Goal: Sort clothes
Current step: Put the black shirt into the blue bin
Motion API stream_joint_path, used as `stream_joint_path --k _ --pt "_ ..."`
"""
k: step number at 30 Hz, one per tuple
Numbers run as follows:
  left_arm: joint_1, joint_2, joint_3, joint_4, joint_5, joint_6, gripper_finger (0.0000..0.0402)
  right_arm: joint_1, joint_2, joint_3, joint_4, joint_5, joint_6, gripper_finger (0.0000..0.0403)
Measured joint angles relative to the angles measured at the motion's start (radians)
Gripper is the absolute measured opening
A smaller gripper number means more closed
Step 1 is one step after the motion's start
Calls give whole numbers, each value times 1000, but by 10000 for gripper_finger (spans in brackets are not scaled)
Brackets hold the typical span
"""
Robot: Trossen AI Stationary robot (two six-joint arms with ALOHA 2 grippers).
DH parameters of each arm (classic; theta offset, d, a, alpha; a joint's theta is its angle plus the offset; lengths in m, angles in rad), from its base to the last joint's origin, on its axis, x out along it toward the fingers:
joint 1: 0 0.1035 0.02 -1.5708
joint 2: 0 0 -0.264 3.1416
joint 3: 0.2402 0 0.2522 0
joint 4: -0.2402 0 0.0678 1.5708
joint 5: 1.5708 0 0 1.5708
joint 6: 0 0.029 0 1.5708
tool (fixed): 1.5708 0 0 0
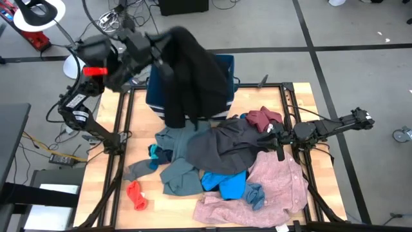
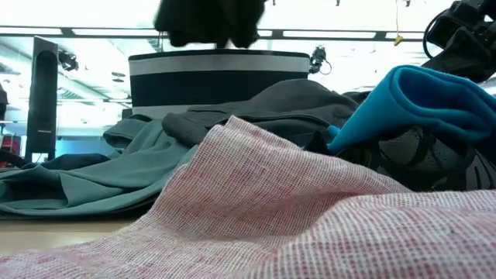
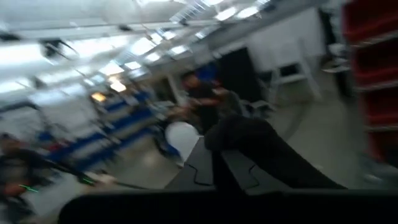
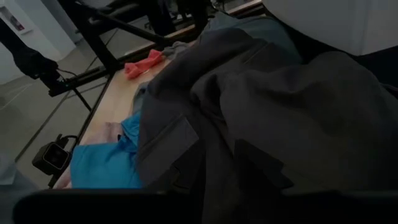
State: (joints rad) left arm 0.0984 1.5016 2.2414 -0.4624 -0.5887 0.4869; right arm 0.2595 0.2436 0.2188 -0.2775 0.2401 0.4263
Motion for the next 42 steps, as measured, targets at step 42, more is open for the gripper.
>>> stream_joint_path --k 42 --pt "471 341 -2 -744 408 -365 0 0 0 0 9 0 0 89"
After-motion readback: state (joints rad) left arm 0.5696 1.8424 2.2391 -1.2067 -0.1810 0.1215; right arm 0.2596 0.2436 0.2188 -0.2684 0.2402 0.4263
